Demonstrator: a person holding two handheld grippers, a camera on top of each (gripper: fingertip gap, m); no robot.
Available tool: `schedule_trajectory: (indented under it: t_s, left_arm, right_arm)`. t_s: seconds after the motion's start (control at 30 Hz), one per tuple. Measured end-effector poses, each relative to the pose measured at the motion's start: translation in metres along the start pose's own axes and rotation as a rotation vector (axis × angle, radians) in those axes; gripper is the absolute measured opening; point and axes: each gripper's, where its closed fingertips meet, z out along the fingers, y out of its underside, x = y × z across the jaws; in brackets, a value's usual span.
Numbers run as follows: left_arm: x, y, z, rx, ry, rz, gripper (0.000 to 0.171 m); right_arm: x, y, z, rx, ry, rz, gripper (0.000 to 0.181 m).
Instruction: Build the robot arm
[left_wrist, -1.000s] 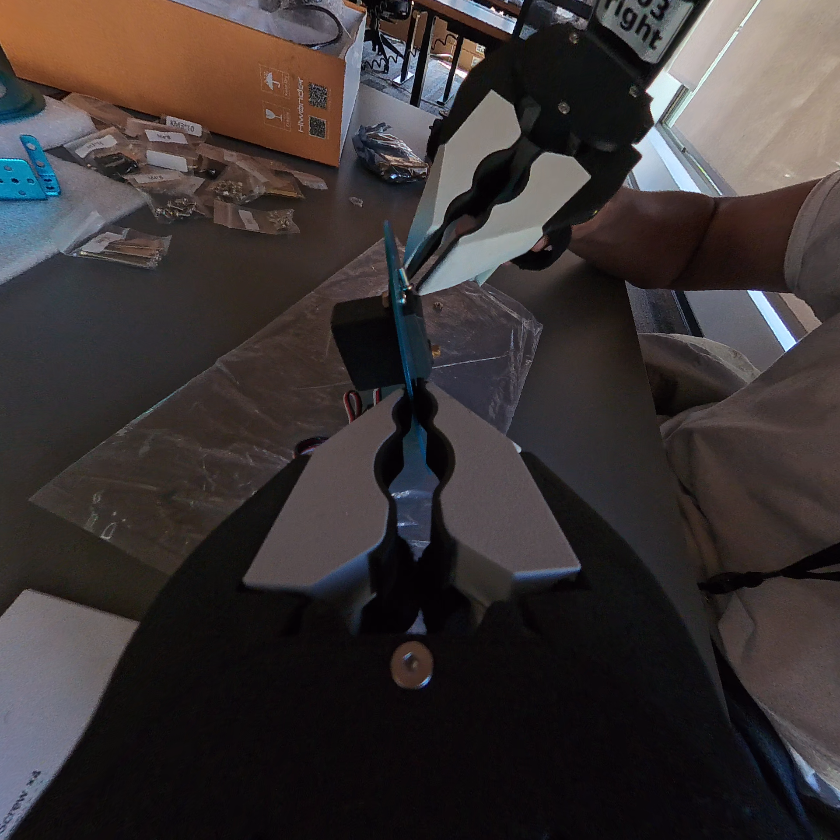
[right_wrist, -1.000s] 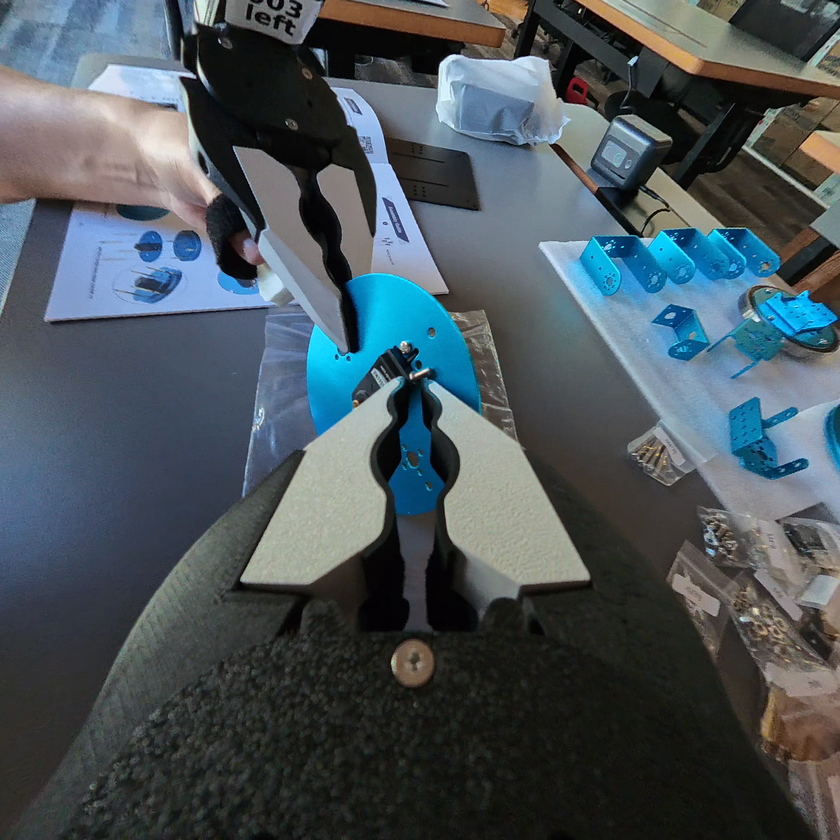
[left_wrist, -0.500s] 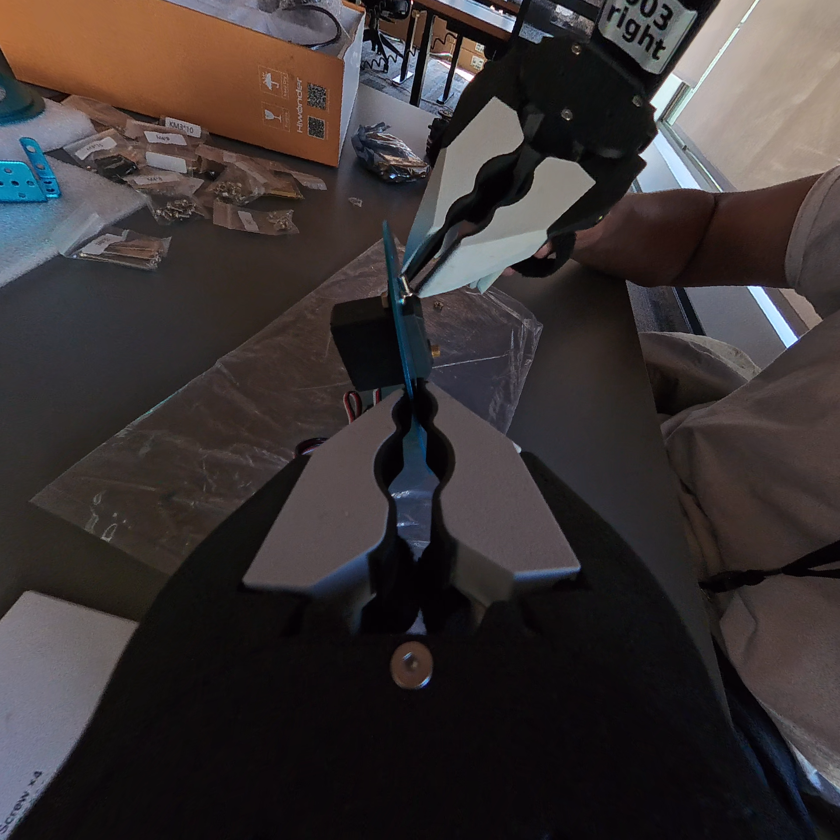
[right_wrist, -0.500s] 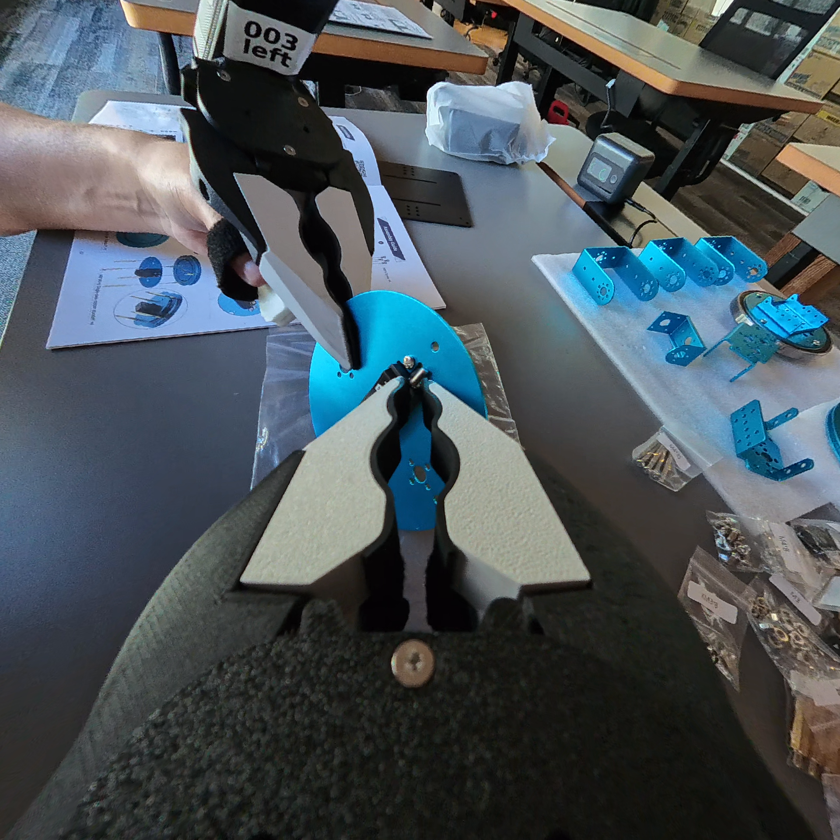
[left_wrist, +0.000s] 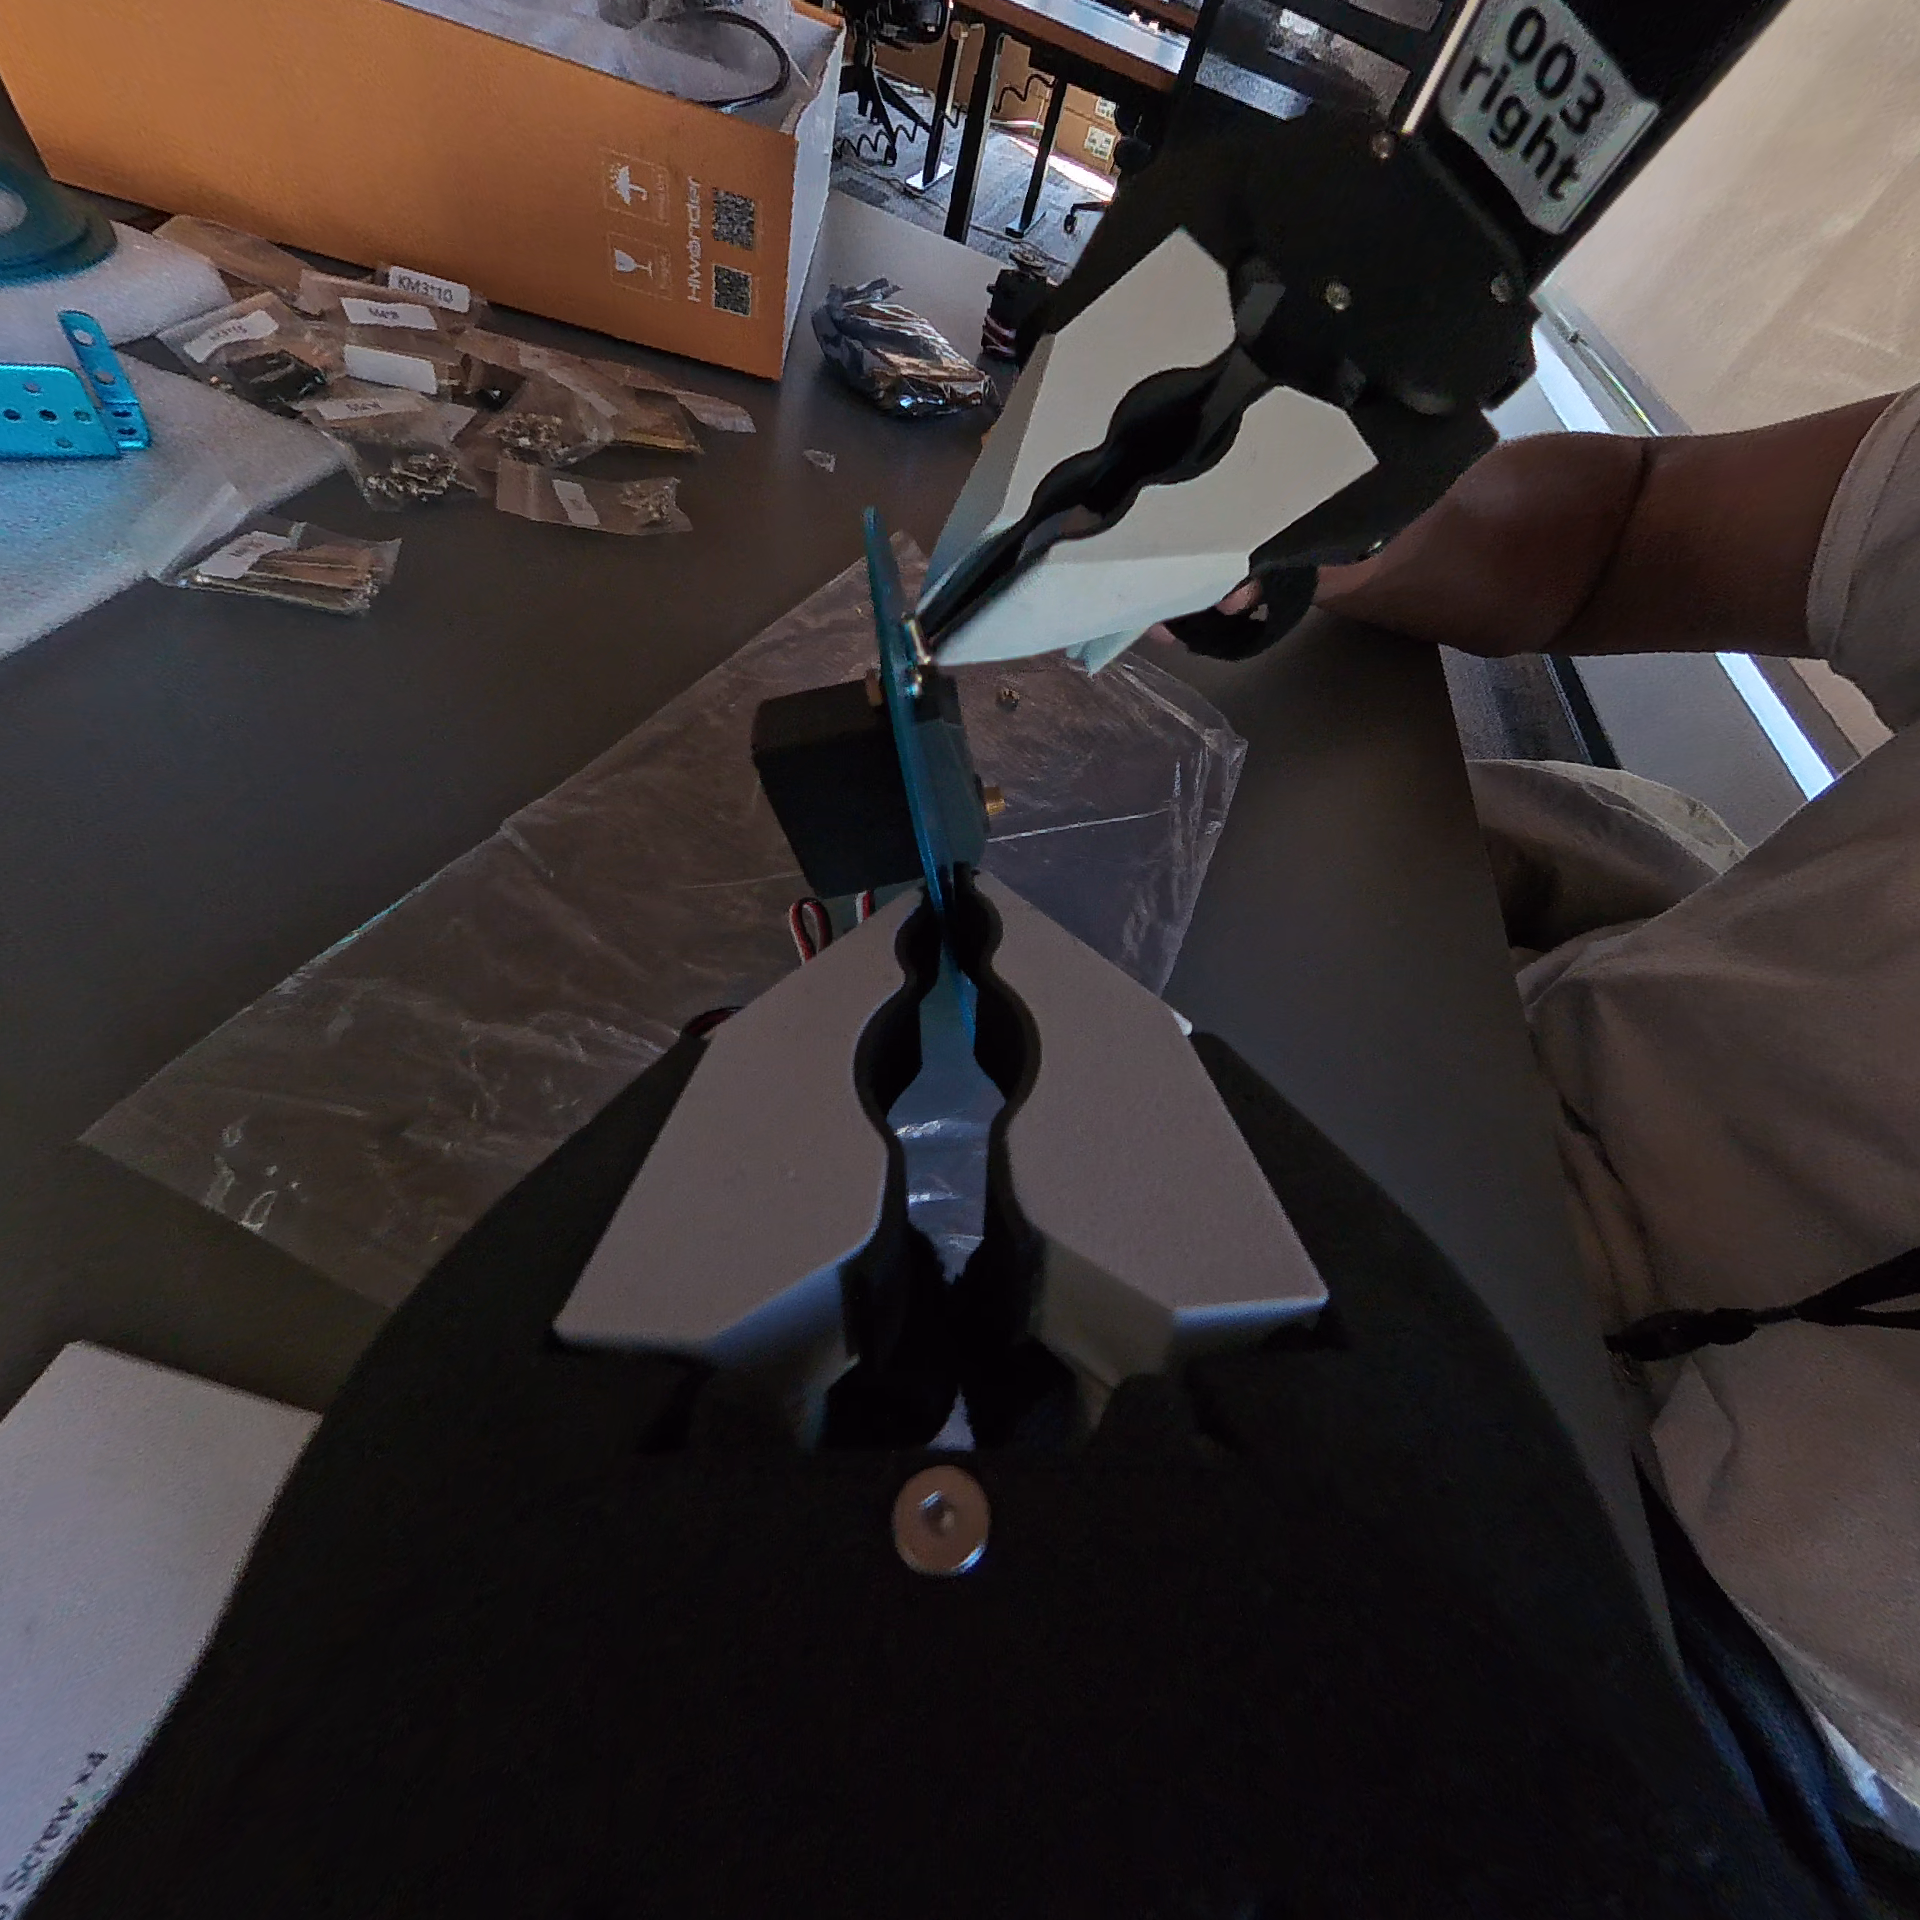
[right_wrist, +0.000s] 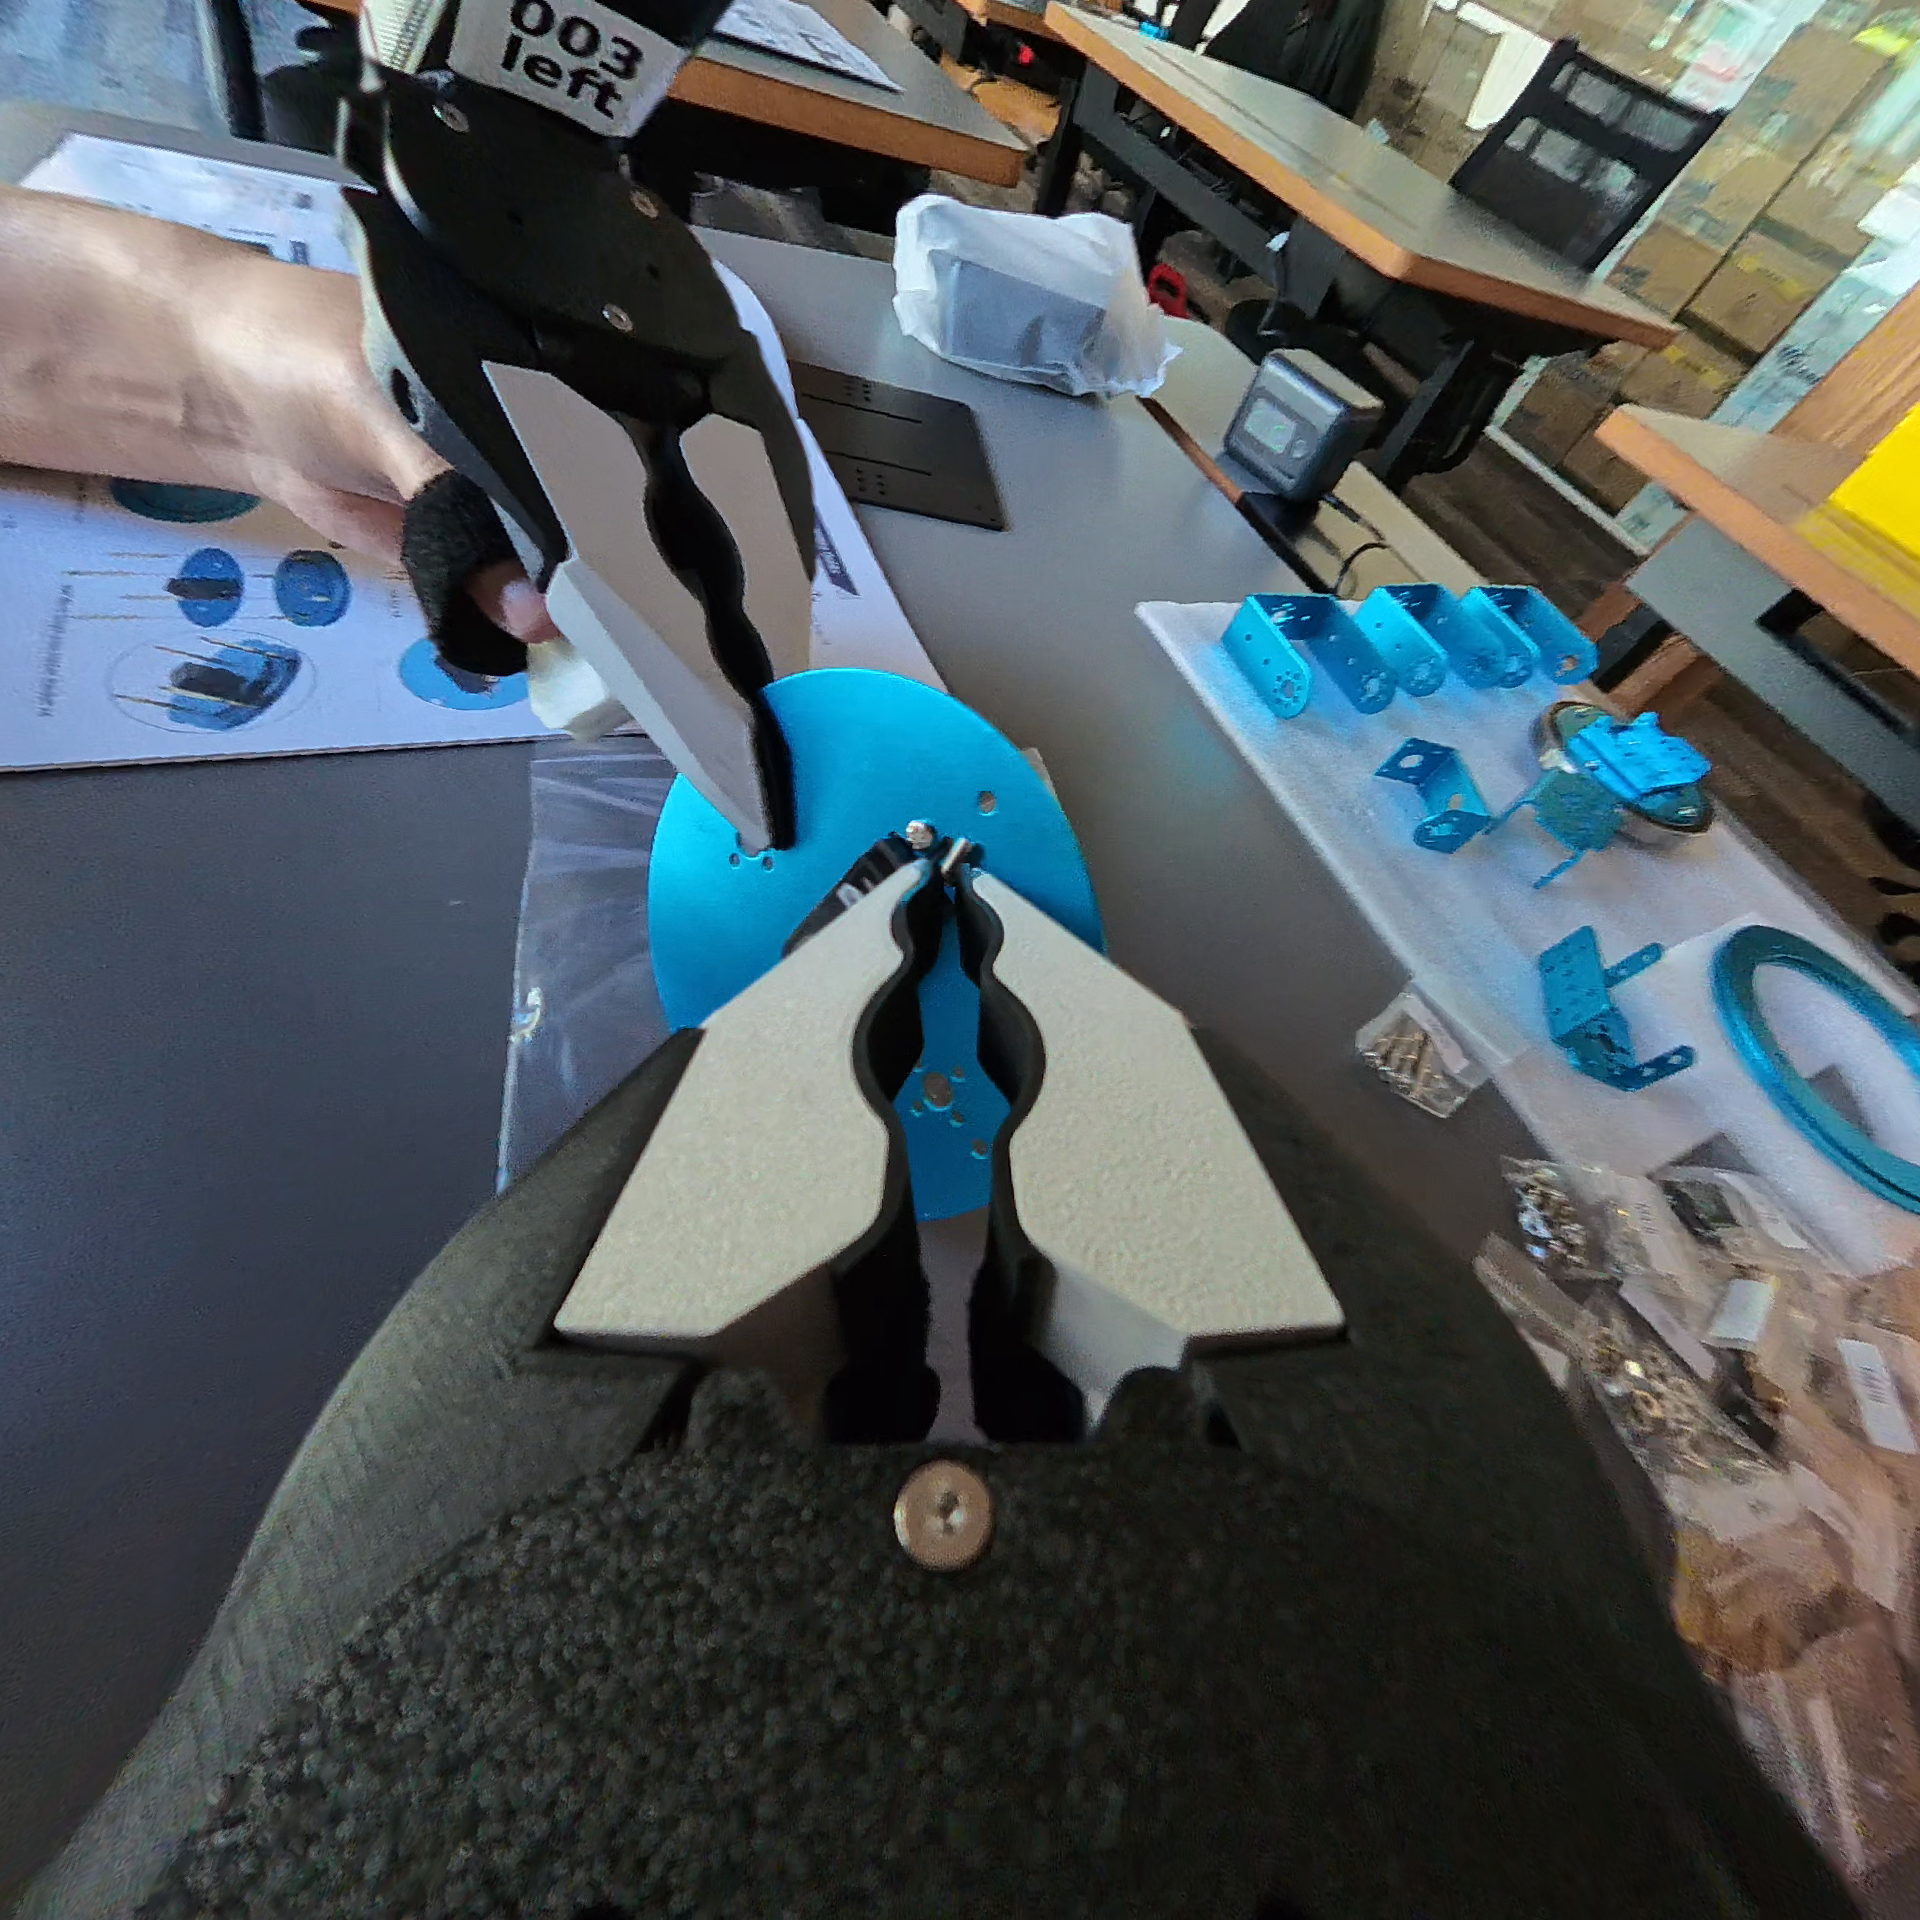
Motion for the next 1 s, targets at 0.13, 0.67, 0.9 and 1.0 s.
schedule_trajectory:
  t_s: [0.13,0.67,0.9,1.0]
  left_arm:
    - [0.000,0.000,0.000,0.004,0.002,-0.002,0.001]
    - [-0.006,0.000,-0.007,-0.009,0.009,0.021,0.000]
    - [-0.002,0.000,-0.008,-0.016,0.014,0.086,0.000]
    - [0.000,0.000,-0.008,-0.011,0.020,0.095,0.000]
  right_arm:
    - [0.008,0.000,-0.004,0.004,0.063,-0.033,0.000]
    - [-0.045,0.079,-0.071,-0.268,-0.532,0.129,0.025]
    - [-0.083,0.090,-0.060,-0.301,-0.341,0.075,0.026]
    - [-0.080,0.089,-0.049,-0.290,-0.177,0.016,0.018]
